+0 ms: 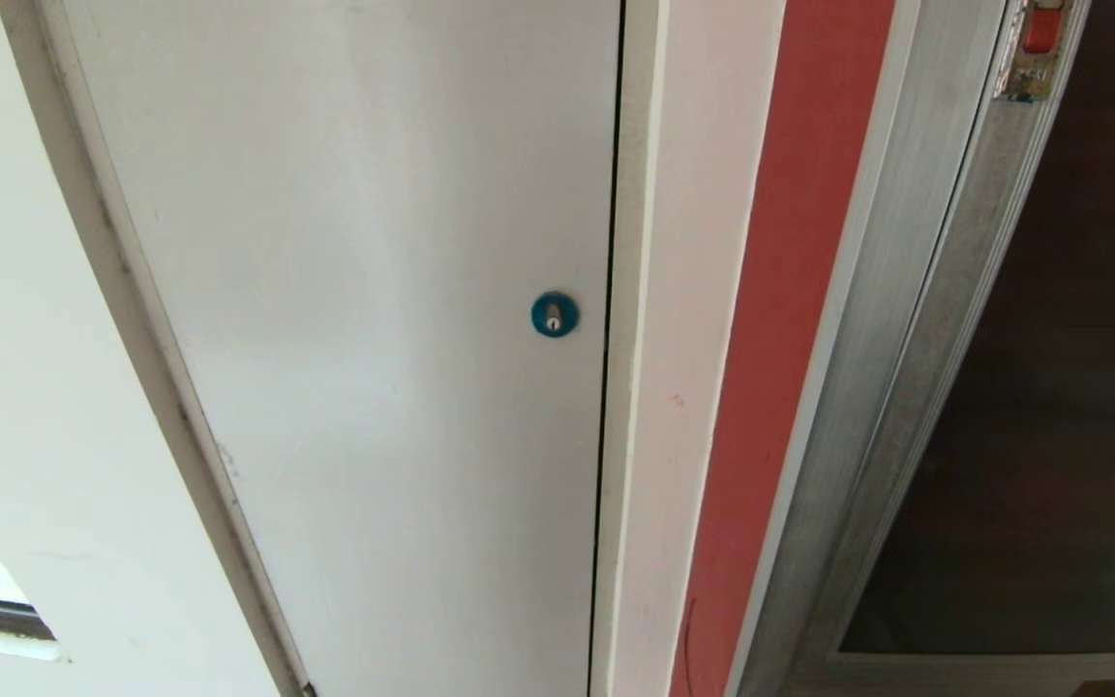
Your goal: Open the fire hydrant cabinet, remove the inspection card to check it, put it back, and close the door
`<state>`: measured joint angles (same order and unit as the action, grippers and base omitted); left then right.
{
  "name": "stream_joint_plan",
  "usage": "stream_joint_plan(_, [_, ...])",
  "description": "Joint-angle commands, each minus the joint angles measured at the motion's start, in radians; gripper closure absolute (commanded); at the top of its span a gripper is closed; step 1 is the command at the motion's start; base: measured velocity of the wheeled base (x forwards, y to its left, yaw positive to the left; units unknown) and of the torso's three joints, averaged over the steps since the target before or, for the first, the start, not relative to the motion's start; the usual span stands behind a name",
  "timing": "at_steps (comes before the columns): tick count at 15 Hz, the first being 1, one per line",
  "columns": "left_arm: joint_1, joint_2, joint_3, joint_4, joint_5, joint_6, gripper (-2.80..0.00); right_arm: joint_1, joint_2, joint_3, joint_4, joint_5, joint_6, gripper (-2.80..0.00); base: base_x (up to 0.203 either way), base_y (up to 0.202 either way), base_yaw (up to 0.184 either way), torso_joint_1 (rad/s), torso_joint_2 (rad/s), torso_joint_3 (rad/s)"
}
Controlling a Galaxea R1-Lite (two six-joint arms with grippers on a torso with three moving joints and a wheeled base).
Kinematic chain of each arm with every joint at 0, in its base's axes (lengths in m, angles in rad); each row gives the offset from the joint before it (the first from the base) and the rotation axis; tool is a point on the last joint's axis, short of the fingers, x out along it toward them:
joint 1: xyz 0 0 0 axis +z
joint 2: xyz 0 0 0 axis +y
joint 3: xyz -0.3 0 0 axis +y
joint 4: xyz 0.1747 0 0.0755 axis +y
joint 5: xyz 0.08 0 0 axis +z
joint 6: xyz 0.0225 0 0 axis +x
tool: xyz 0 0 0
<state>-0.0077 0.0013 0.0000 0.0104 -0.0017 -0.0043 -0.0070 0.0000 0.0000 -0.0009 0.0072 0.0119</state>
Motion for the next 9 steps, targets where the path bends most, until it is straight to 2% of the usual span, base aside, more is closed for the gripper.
stream_joint_plan(1, [0.000, 0.000, 0.000, 0.000, 0.000, 0.000, 0.00, 0.000, 0.002, 0.000, 0.000, 0.000, 0.000, 0.00, 0.000, 0.000, 0.000, 0.000, 0.00, 0.000])
stream_joint_plan(9, [0.000, 0.000, 0.000, 0.000, 0.000, 0.000, 0.00, 0.001, 0.002, 0.000, 0.001, 0.002, -0.003, 0.00, 0.000, 0.000, 0.000, 0.000, 0.00, 0.000])
